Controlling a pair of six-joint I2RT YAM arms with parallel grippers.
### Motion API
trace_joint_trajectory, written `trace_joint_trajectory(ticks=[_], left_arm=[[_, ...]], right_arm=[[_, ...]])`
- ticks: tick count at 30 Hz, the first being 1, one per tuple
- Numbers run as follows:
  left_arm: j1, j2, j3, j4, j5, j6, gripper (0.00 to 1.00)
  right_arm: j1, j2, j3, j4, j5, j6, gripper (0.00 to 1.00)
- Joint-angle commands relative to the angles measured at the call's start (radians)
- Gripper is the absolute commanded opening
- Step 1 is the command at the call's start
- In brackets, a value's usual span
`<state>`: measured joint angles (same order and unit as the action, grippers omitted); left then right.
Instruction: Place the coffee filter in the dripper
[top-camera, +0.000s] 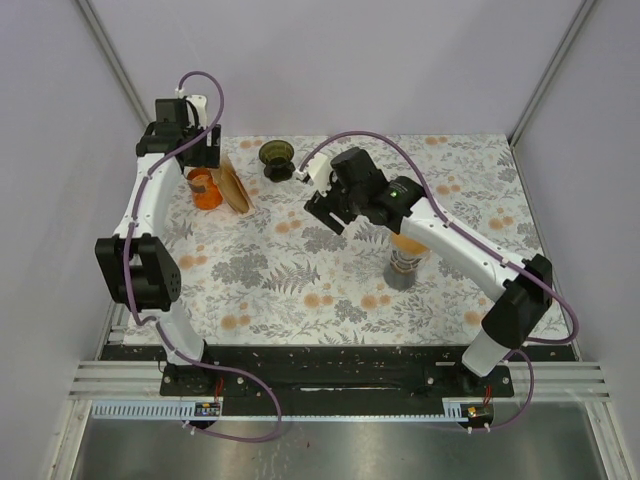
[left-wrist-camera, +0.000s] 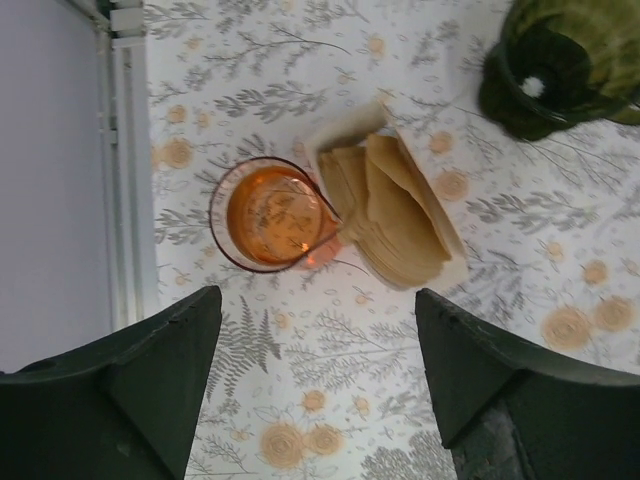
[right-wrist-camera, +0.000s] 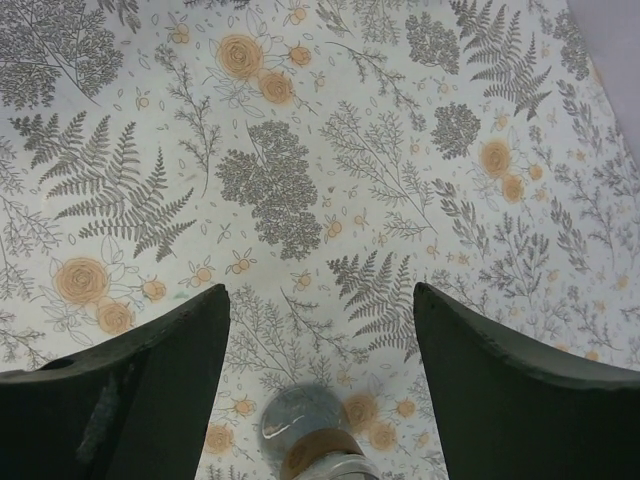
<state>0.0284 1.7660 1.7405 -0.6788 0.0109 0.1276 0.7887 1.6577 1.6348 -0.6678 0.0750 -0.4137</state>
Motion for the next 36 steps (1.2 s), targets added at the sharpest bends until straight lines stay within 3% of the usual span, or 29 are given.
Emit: trace_joint_trajectory(ticks=[1,5,9,14,18,32,36], left_arm=[[0.008,0.070,0.108,0.033,-0.154,0.055,0.78],[0.022,0.147,0.168,-0.046,-0.079,0.113,0.71],[0.068,0.234,0.281,-0.117,-0.054,0.025,0.67],[0.093,0.210,0.232,0.013,-0.098,-0.068,0.74],[0.096,0.234,0.255,0.009,-0.137,-0.060,0.74],[0.130,0.380,0.332,-0.067,-0.112,-0.059,0.67],[0.136,0.401,0.333,-0.067,-0.104,-0.054,0.59]], right_arm=[[0.004,-0.024,-0.023,0.027,-0.060,0.079,0.82],[0.004,-0.050,-0.079,0.046,-0.060,0.093,0.82],[0.004,-0.073,-0.124,0.059,-0.066,0.105,0.82],[0.006,-0.105,-0.153,0.060,-0.129,0.112,0.82],[0.006,-0.131,-0.177,0.063,-0.150,0.116,0.82],[0.006,-0.187,-0.240,0.077,-0.184,0.116,0.83],[0.006,-0.188,-0.247,0.076,-0.190,0.116,0.83]])
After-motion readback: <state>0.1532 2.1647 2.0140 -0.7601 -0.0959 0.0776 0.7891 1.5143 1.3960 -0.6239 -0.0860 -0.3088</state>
